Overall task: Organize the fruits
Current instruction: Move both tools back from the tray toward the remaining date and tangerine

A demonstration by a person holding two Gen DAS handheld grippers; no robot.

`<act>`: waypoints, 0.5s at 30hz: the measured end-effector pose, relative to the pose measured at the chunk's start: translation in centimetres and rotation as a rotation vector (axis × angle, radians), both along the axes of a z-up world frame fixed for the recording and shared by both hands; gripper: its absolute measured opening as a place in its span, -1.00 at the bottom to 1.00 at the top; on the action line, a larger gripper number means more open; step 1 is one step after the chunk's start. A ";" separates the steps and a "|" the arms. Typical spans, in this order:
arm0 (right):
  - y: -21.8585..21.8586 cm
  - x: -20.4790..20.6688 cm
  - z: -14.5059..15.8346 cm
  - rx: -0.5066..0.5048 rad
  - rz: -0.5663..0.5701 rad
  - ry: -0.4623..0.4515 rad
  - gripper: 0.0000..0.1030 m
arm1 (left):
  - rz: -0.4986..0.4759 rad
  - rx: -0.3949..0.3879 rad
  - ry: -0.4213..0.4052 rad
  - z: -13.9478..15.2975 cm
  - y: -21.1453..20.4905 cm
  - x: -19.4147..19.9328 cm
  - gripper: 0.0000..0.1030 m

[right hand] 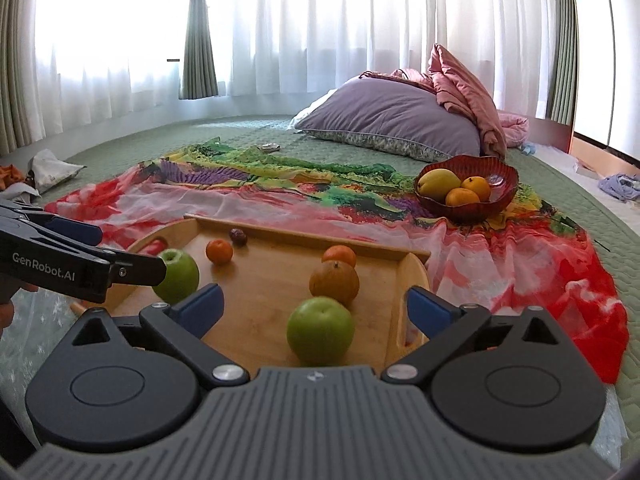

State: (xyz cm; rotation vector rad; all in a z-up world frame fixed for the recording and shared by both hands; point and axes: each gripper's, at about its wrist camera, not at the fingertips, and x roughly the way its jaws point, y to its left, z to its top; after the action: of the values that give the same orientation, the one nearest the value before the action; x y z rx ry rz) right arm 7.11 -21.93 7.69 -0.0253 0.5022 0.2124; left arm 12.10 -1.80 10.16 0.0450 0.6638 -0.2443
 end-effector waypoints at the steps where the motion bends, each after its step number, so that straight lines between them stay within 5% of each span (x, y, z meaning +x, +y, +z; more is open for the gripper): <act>1: 0.0 -0.3 -0.2 -0.008 -0.002 -0.003 1.00 | -0.005 -0.002 0.001 -0.2 -0.2 -0.3 0.99; 15: 1.1 -4.5 -3.1 -0.124 0.024 -0.055 0.99 | -0.001 0.041 -0.044 -3.4 -0.9 -4.2 0.99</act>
State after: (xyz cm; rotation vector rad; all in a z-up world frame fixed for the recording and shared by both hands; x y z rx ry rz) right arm 2.62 -20.83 4.54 -0.1578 0.4603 0.2033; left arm 7.90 -2.69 6.71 0.0896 0.6255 -0.2303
